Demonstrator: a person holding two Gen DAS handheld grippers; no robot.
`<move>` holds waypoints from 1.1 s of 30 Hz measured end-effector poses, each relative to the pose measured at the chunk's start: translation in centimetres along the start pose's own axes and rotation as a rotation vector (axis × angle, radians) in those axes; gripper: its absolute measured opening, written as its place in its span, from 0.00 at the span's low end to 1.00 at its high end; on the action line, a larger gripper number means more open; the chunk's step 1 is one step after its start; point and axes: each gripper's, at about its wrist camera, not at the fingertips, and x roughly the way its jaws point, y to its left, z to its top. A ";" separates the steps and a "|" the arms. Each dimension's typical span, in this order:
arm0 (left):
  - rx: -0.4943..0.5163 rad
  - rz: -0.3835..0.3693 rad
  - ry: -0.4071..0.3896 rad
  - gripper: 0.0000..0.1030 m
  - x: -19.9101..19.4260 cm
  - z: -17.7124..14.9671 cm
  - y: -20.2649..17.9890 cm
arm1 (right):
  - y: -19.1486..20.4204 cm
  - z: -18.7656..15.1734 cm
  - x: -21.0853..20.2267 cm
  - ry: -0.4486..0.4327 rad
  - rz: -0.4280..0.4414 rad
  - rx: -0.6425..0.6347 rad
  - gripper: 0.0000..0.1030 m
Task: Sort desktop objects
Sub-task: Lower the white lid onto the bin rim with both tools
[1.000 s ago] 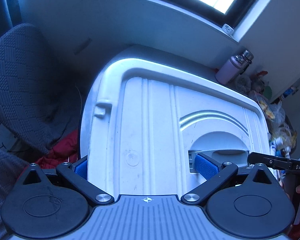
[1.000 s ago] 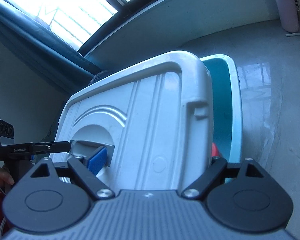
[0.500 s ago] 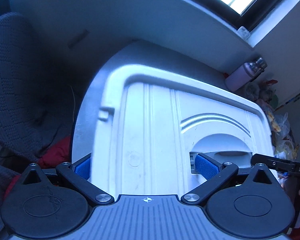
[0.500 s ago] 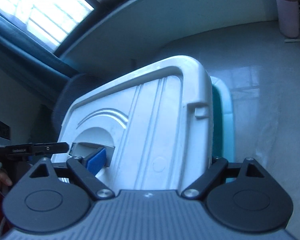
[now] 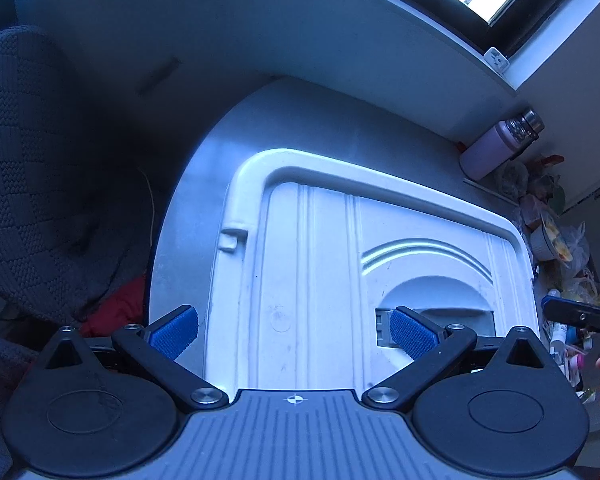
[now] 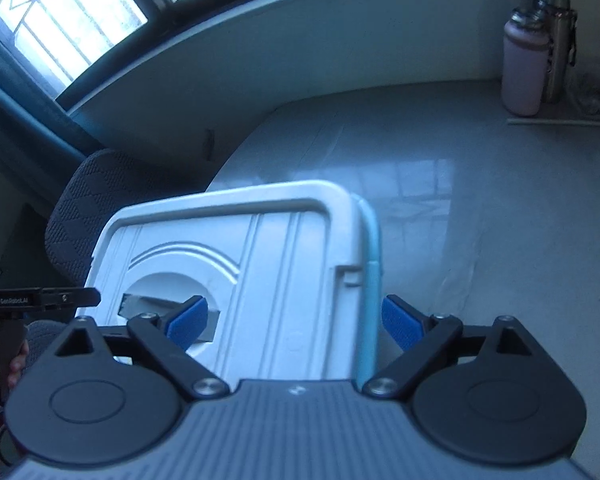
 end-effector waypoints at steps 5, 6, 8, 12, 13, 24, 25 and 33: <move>0.013 0.037 -0.016 1.00 -0.5 -0.1 -0.2 | -0.4 -0.1 -0.9 -0.048 -0.027 -0.009 0.88; 0.018 0.047 -0.018 1.00 -0.5 -0.2 -0.2 | -0.3 -0.3 -0.8 -0.045 -0.034 -0.018 0.81; 0.033 0.074 -0.019 1.00 -0.4 -0.1 -0.2 | -0.1 -0.5 -0.6 -0.044 -0.058 -0.040 0.71; 0.014 0.093 -0.009 1.00 0.1 -0.1 0.6 | 0.3 -1.0 -0.1 -0.037 -0.098 -0.070 0.59; 0.007 0.093 -0.006 1.00 0.2 -0.1 0.8 | 0.4 -1.1 0.1 -0.030 -0.101 -0.073 0.59; -0.034 -0.006 0.039 1.00 1.7 -0.8 1.0 | 0.6 -1.1 1.2 0.018 -0.102 -0.094 0.46; -0.037 -0.017 0.045 1.00 1.9 -1.0 0.8 | 0.6 -1.0 1.1 0.018 -0.101 -0.092 0.46; -0.034 -0.043 0.069 1.00 2.8 -2.1 -0.6 | 0.5 -0.7 1.0 0.016 -0.138 -0.122 0.46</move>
